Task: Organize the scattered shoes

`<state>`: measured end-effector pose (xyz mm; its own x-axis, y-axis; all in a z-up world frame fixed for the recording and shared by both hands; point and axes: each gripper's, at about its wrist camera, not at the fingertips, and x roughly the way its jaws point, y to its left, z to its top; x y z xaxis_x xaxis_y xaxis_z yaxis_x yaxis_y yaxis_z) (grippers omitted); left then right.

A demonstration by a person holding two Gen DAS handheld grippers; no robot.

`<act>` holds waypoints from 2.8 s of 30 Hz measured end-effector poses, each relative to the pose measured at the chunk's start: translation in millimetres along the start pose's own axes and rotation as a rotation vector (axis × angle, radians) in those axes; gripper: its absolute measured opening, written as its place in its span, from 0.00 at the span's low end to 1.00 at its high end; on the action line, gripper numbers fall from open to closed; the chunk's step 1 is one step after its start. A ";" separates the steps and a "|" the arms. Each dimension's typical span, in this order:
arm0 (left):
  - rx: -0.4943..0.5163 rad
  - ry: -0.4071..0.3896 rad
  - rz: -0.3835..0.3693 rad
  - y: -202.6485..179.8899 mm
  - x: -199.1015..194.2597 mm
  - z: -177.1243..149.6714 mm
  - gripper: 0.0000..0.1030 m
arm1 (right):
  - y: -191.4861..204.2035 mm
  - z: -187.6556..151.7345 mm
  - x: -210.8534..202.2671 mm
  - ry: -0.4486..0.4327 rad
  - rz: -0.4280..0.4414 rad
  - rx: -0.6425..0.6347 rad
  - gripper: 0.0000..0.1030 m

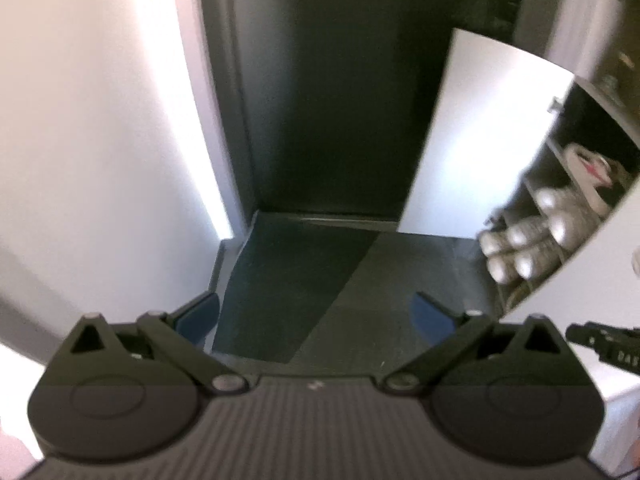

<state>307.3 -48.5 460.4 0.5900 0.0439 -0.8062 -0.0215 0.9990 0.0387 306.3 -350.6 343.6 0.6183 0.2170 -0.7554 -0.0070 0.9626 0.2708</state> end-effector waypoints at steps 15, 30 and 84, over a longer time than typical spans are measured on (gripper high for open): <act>0.283 -0.005 -0.208 72.9 27.6 -33.9 1.00 | 88.0 -77.4 -35.7 -0.144 -0.022 0.326 0.37; 0.260 -0.090 -0.216 -13.8 335.3 -195.4 1.00 | -22.0 -242.2 178.2 -0.235 -0.054 0.048 0.38; 0.208 -0.354 -0.219 54.8 154.6 -516.2 1.00 | 33.9 -545.0 28.7 -0.509 0.088 -0.013 0.91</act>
<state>-19.2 15.9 33.2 0.8025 -0.2083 -0.5591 0.2750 0.9607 0.0367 -104.6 -223.4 6.0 0.9190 0.1935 -0.3434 -0.0835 0.9470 0.3103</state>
